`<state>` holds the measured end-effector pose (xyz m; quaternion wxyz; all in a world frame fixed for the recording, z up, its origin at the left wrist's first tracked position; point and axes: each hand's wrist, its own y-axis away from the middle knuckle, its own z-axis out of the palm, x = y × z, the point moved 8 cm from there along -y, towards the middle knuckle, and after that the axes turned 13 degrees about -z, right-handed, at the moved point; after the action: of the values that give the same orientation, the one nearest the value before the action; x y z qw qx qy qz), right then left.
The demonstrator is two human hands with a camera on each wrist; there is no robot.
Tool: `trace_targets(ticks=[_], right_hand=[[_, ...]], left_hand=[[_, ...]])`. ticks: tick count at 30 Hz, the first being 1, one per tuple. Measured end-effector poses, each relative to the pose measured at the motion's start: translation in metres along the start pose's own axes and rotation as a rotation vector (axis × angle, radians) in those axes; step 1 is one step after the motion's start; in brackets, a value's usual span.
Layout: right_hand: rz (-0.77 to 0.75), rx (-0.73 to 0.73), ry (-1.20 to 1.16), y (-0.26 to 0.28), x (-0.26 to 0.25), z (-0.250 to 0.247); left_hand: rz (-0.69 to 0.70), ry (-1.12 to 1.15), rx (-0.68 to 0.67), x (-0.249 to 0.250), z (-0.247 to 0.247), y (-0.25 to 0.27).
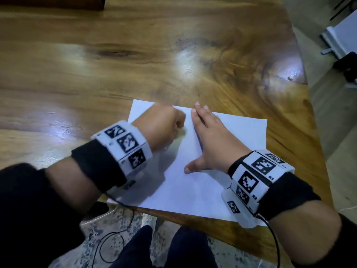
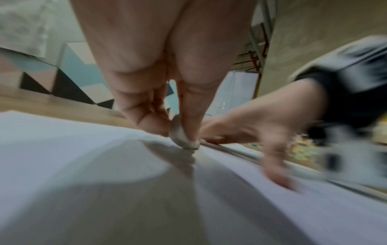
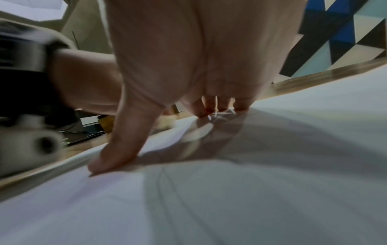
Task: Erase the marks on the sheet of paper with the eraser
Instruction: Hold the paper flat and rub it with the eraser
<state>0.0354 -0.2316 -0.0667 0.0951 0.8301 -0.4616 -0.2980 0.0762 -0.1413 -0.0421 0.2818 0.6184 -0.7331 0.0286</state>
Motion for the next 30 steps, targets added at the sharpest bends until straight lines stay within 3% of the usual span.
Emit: trace_targets(ticks=[3,5,9,13,15,16,17,18,21,26,30], right_hand=[[0.001,-0.004,-0.002,0.0,0.001,0.0],[0.003,0.0,-0.011,0.001,0.001,0.001],[-0.001,0.002,-0.014,0.001,0.001,0.003],[0.033,-0.064,0.074,0.004,0.001,0.009],[0.085,-0.094,0.107,0.007,0.002,0.011],[0.11,-0.105,0.109,0.009,0.003,0.013],[0.129,-0.116,0.107,0.011,0.003,0.014],[0.141,-0.126,0.103,0.012,0.003,0.016],[0.154,-0.141,0.089,0.012,0.004,0.018],[0.169,-0.115,0.076,0.001,0.014,0.005],[0.163,-0.103,0.09,-0.002,0.013,0.003]], left_hand=[[0.197,-0.008,-0.119,0.001,0.022,0.049],[0.166,0.057,-0.235,-0.008,0.031,0.066],[-0.069,0.245,-0.063,-0.056,-0.005,0.058],[-0.023,0.204,0.115,-0.068,-0.005,0.072],[-0.029,0.277,0.117,-0.07,0.002,0.076],[-0.065,0.311,0.043,-0.073,0.011,0.079],[-0.01,0.358,-0.069,-0.072,0.022,0.08],[-0.082,0.455,-0.075,-0.077,0.023,0.079],[-0.123,0.429,-0.107,-0.079,0.023,0.075],[-0.107,0.29,0.015,-0.073,0.003,0.05],[-0.134,0.331,0.002,-0.074,0.0,0.045]])
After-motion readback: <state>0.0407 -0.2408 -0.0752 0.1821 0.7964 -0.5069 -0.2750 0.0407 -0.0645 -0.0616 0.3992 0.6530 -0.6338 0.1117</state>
